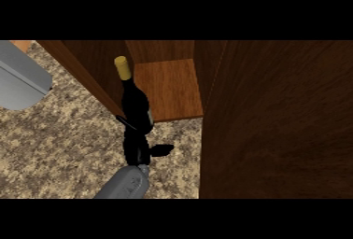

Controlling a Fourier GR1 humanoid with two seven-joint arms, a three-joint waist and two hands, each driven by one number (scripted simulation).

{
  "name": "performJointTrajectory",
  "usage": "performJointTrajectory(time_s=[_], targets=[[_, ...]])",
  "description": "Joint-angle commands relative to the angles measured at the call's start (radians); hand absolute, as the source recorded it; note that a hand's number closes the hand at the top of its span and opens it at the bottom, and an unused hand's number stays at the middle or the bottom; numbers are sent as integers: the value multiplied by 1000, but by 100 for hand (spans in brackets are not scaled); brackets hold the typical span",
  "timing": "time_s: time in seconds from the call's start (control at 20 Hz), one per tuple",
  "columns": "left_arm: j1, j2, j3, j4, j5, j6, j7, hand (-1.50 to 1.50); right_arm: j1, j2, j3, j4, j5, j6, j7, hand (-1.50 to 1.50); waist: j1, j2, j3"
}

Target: Pick up the wine, place it into the cabinet and close the cabinet

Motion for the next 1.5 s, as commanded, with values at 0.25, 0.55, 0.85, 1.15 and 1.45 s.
performJointTrajectory(time_s=[0.25, 0.55, 0.85, 1.15, 1.45], targets=[[-244, 16, 9, -92, 13, 27, -124, -150, 23, -8, 2, -27, -32, 5, 14, -150, -11, -18, -4], [-230, 1, -2, -157, 58, 101, -149, -150, 14, -11, -5, -38, -34, 3, 14, -150, 6, -27, -5], [-264, 1, 10, -242, 179, 101, -175, -150, 19, 12, 15, -17, -19, -16, 9, -150, 37, -31, -6], [-240, 20, -28, -338, 277, 88, -236, -150, 25, 13, 7, -37, -24, -31, 22, -150, 62, -38, -6], [-239, 48, 29, -419, 428, -28, -461, -150, 59, 0, 20, -87, -15, -29, 23, -150, 67, -17, -4]])
